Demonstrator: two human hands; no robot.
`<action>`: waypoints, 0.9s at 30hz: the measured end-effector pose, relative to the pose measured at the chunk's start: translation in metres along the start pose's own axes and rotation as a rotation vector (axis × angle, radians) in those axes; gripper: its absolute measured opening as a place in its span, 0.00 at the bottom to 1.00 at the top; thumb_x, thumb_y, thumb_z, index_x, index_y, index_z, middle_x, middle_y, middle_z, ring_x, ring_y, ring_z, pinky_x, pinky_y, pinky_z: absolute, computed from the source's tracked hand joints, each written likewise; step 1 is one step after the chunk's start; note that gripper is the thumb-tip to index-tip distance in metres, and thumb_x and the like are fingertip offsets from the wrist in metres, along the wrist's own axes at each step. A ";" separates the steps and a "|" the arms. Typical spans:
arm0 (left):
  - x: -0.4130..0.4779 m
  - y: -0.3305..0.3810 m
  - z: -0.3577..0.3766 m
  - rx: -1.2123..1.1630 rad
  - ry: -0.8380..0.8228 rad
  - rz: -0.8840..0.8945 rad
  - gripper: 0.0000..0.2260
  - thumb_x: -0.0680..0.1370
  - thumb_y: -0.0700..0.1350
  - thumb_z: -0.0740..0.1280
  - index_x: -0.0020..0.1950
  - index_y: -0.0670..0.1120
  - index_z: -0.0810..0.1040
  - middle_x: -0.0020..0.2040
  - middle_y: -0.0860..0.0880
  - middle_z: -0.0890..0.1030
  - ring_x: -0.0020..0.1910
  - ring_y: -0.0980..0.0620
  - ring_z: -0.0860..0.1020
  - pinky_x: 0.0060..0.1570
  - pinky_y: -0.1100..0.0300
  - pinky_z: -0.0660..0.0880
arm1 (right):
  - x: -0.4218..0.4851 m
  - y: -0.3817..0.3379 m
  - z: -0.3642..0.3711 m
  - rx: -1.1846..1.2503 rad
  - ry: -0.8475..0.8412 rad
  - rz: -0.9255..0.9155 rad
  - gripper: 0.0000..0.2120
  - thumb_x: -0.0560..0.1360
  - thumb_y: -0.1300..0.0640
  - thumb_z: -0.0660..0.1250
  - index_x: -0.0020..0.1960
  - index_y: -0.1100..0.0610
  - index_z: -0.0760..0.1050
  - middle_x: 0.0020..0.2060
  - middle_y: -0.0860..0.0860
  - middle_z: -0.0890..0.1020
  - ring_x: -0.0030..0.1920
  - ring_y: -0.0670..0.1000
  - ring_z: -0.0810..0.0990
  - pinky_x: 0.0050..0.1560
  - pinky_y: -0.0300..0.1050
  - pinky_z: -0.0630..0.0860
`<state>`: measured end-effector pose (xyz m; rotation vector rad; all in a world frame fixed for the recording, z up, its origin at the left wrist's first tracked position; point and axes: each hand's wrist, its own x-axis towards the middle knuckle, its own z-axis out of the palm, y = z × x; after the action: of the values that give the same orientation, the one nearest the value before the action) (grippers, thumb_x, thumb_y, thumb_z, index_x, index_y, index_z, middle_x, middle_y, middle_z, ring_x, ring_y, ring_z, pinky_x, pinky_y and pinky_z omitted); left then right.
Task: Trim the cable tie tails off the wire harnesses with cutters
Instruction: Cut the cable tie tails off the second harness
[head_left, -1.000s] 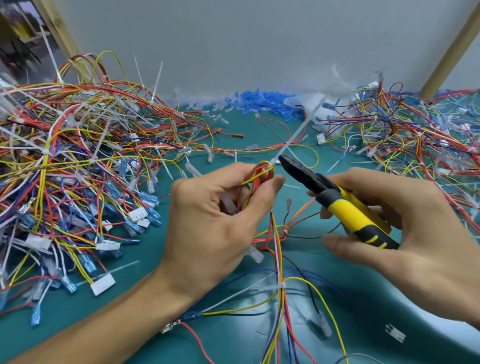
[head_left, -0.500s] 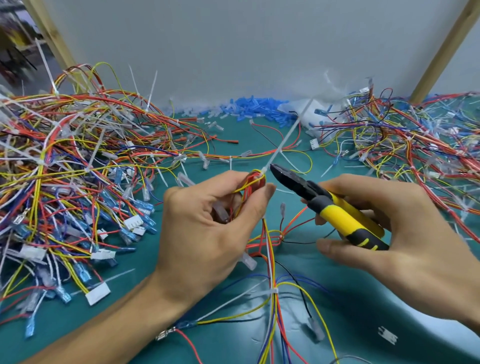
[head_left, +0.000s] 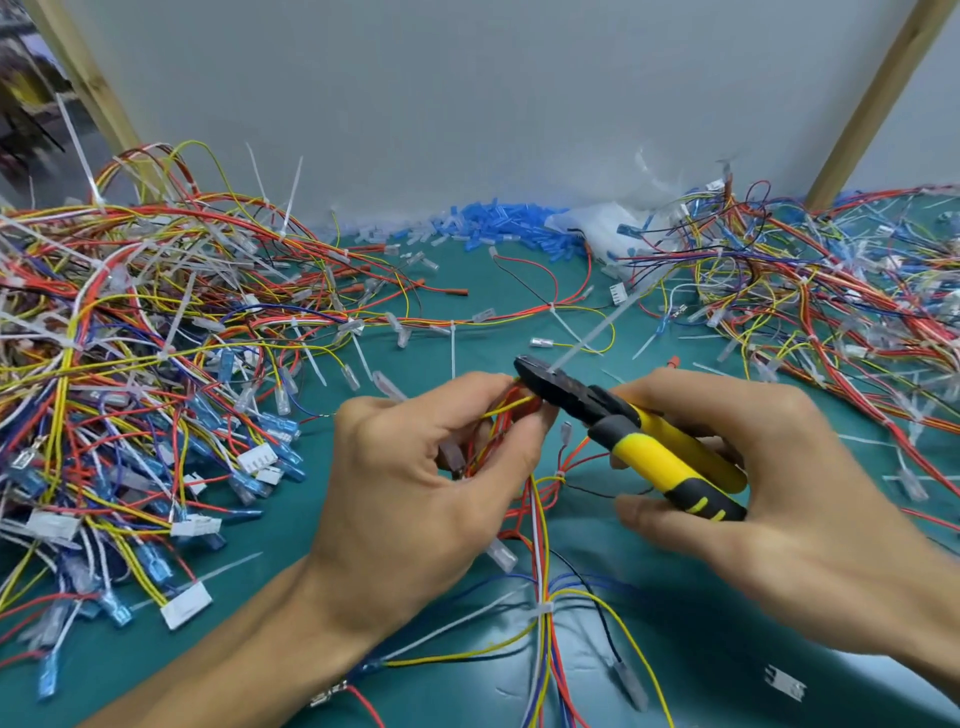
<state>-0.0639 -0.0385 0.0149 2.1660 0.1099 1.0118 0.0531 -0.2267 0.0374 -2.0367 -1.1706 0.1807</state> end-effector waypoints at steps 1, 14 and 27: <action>0.001 -0.001 0.000 0.006 -0.006 0.006 0.05 0.78 0.45 0.74 0.43 0.46 0.86 0.28 0.48 0.66 0.24 0.46 0.66 0.22 0.56 0.65 | 0.000 0.001 0.000 0.005 -0.003 0.004 0.15 0.67 0.49 0.75 0.52 0.43 0.79 0.42 0.49 0.81 0.40 0.55 0.80 0.38 0.56 0.80; 0.001 -0.004 -0.001 0.025 -0.024 0.031 0.04 0.77 0.43 0.75 0.43 0.44 0.86 0.27 0.48 0.67 0.27 0.49 0.64 0.28 0.66 0.61 | 0.001 0.005 0.000 0.074 -0.087 0.035 0.23 0.66 0.45 0.75 0.61 0.41 0.80 0.43 0.51 0.82 0.37 0.55 0.79 0.39 0.59 0.81; -0.002 -0.004 0.001 0.018 -0.038 0.064 0.05 0.78 0.43 0.74 0.44 0.43 0.86 0.28 0.46 0.68 0.27 0.50 0.64 0.25 0.61 0.64 | -0.002 -0.005 0.003 0.061 -0.127 -0.002 0.15 0.72 0.46 0.71 0.42 0.56 0.70 0.32 0.56 0.69 0.34 0.57 0.65 0.35 0.52 0.64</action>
<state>-0.0634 -0.0364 0.0108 2.2162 0.0316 1.0081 0.0468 -0.2248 0.0380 -1.9945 -1.2295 0.3454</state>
